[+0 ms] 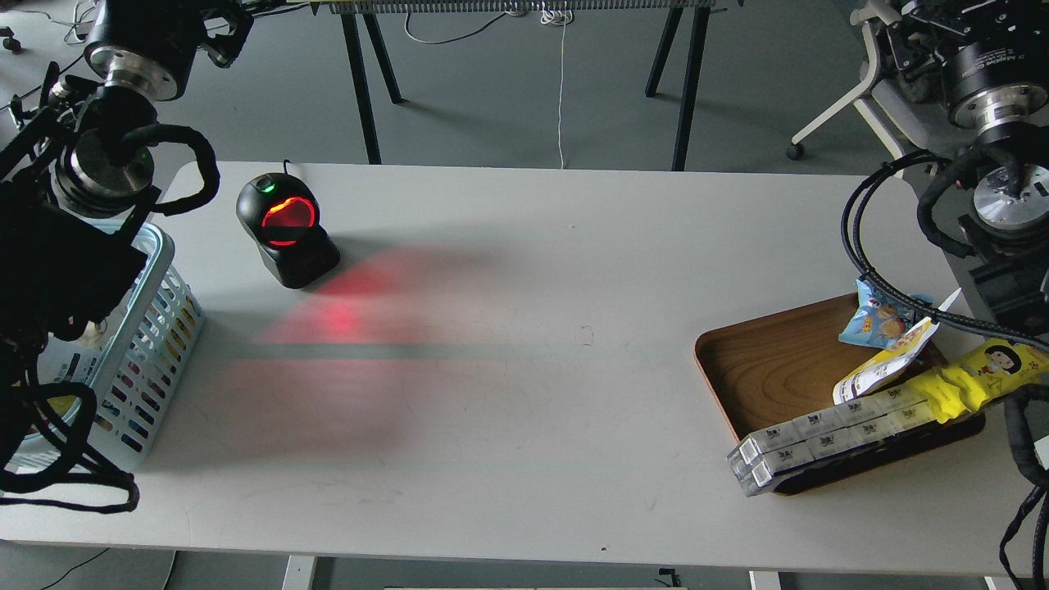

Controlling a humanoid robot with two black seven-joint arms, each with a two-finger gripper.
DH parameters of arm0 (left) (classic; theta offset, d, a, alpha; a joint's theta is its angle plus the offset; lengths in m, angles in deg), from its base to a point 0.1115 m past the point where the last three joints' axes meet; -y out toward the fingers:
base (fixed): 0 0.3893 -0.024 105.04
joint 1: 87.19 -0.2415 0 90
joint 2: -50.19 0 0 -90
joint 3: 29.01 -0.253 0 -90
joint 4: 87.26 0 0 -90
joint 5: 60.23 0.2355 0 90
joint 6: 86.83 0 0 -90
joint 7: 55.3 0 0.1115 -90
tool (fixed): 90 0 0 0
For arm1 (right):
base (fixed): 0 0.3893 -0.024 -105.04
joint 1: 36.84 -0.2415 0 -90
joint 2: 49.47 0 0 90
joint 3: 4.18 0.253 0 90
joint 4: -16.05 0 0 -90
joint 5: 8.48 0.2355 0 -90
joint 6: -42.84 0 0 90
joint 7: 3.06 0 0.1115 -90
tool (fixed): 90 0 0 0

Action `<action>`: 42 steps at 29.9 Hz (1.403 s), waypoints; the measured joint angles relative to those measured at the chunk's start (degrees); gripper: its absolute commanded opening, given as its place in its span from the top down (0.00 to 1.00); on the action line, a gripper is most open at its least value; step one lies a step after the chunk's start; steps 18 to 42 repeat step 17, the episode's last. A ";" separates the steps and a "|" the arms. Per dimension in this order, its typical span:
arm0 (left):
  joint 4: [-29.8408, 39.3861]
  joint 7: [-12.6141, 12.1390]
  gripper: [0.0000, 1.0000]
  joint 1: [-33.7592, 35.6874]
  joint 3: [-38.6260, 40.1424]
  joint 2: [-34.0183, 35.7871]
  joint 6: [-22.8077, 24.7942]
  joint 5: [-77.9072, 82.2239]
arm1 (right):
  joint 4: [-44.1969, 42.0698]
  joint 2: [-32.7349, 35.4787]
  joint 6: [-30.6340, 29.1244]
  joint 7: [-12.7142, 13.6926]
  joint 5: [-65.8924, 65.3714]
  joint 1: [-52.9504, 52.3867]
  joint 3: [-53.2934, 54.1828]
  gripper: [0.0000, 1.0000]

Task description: Scan snack and place in basket

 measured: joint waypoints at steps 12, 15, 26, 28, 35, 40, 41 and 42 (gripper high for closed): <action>0.67 0.00 0.00 -3.13 0.24 -0.29 0.92 -0.78 | -0.19 -2.35 0.00 2.04 0.11 -0.19 1.96 0.01; 0.81 0.16 0.00 -3.51 0.32 -0.30 2.60 -0.97 | -0.12 -2.37 0.00 2.16 0.11 -0.22 2.97 0.01; 0.83 0.26 0.00 -3.59 0.85 -0.36 3.13 -1.15 | 0.15 -2.37 0.00 2.18 0.03 -0.24 2.97 0.01; 0.83 0.26 0.00 -3.59 0.85 -0.36 3.13 -1.15 | 0.15 -2.37 0.00 2.18 0.03 -0.24 2.97 0.01; 0.83 0.26 0.00 -3.59 0.85 -0.36 3.13 -1.15 | 0.15 -2.37 0.00 2.18 0.03 -0.24 2.97 0.01; 0.83 0.26 0.00 -3.59 0.85 -0.36 3.13 -1.15 | 0.15 -2.37 0.00 2.18 0.03 -0.24 2.97 0.01; 0.83 0.26 0.00 -3.59 0.85 -0.36 3.13 -1.15 | 0.15 -2.37 0.00 2.18 0.03 -0.24 2.97 0.01; 0.83 0.26 0.00 -3.59 0.85 -0.36 3.13 -1.15 | 0.15 -2.37 0.00 2.18 0.03 -0.24 2.97 0.01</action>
